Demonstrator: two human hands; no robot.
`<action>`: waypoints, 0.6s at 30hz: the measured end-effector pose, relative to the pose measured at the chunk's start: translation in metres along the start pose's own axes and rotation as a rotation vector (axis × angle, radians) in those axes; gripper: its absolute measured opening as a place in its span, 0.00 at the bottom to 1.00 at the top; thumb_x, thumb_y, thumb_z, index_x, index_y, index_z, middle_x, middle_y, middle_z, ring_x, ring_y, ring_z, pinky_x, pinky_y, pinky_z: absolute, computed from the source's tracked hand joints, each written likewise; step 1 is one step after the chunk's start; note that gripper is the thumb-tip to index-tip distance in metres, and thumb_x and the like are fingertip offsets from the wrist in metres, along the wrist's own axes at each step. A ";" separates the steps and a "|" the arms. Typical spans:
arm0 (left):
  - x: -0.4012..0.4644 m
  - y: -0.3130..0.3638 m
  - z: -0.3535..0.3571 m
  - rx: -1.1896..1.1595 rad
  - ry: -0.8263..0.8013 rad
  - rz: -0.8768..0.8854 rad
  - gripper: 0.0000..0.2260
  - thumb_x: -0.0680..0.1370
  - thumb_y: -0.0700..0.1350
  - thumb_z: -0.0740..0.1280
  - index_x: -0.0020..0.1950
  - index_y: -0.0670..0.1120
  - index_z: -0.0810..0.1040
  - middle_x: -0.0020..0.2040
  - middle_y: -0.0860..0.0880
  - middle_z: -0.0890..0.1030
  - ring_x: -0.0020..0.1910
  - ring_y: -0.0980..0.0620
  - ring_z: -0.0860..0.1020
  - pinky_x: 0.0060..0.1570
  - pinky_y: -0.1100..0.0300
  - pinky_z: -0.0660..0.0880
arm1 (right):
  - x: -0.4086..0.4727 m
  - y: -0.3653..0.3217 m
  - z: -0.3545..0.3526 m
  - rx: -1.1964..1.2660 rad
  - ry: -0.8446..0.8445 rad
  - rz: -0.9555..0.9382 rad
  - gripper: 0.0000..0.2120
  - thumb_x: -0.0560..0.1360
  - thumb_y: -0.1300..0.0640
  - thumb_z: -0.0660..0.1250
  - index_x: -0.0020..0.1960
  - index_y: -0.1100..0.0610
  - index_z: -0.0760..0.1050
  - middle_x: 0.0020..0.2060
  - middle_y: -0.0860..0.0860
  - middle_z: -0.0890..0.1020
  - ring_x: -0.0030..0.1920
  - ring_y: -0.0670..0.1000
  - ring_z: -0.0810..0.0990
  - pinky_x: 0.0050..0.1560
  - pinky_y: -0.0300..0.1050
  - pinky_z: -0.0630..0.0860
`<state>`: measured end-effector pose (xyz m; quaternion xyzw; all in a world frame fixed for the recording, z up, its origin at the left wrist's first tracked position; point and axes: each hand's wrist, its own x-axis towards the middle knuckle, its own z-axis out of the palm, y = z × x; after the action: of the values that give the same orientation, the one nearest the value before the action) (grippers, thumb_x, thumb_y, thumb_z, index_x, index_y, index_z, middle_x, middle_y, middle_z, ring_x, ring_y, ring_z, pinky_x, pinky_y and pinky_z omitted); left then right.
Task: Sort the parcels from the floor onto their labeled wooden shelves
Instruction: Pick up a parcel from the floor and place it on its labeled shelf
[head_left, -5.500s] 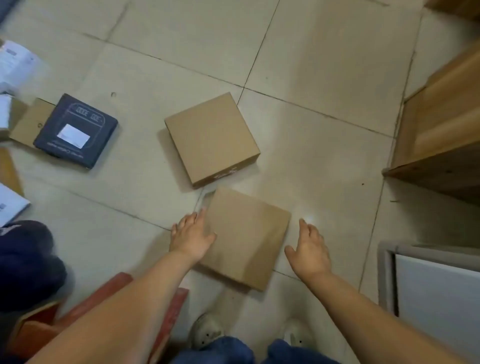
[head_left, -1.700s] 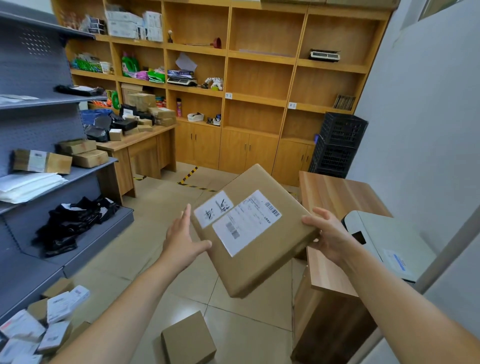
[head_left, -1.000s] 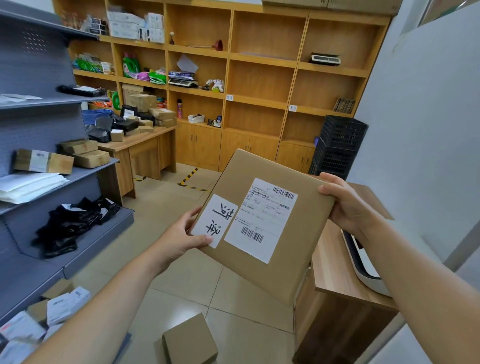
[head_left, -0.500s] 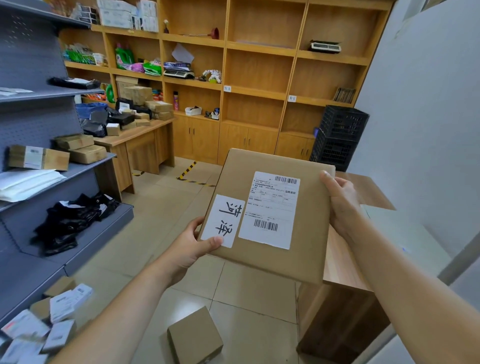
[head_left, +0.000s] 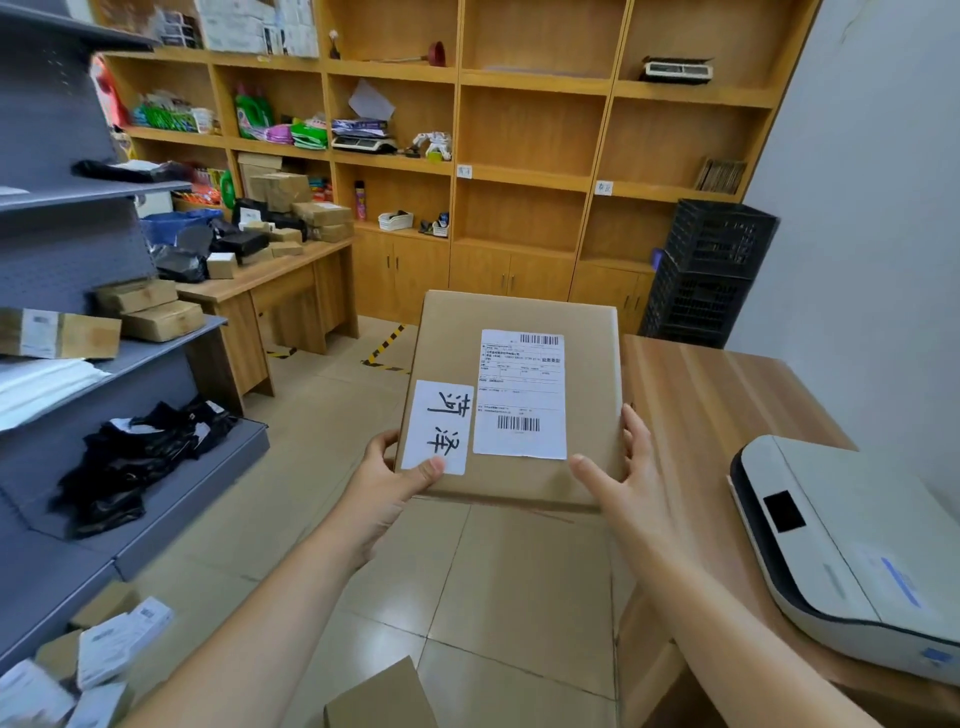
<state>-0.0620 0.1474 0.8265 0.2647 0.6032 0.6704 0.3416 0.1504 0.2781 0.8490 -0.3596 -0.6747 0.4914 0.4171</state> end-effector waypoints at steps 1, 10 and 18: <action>0.016 0.001 0.008 0.019 -0.003 0.019 0.36 0.58 0.53 0.76 0.61 0.51 0.66 0.51 0.52 0.79 0.50 0.52 0.79 0.53 0.57 0.74 | 0.016 0.006 0.000 0.007 0.006 -0.012 0.39 0.71 0.57 0.72 0.74 0.44 0.55 0.71 0.42 0.64 0.68 0.41 0.65 0.69 0.48 0.66; 0.164 0.005 0.090 0.137 0.036 0.169 0.25 0.67 0.49 0.74 0.59 0.60 0.67 0.62 0.52 0.74 0.58 0.60 0.74 0.46 0.70 0.70 | 0.176 0.041 -0.023 -0.008 -0.003 -0.034 0.43 0.70 0.59 0.72 0.75 0.44 0.51 0.68 0.36 0.60 0.66 0.37 0.61 0.66 0.40 0.60; 0.259 0.001 0.120 0.317 0.136 0.281 0.35 0.71 0.44 0.72 0.72 0.61 0.58 0.66 0.57 0.69 0.65 0.58 0.68 0.63 0.58 0.67 | 0.280 0.076 -0.014 0.008 -0.032 0.020 0.43 0.70 0.58 0.72 0.75 0.43 0.50 0.73 0.41 0.60 0.70 0.42 0.61 0.70 0.48 0.64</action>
<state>-0.1323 0.4241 0.8289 0.3506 0.6800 0.6244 0.1574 0.0589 0.5539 0.8368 -0.3567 -0.6757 0.5038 0.4030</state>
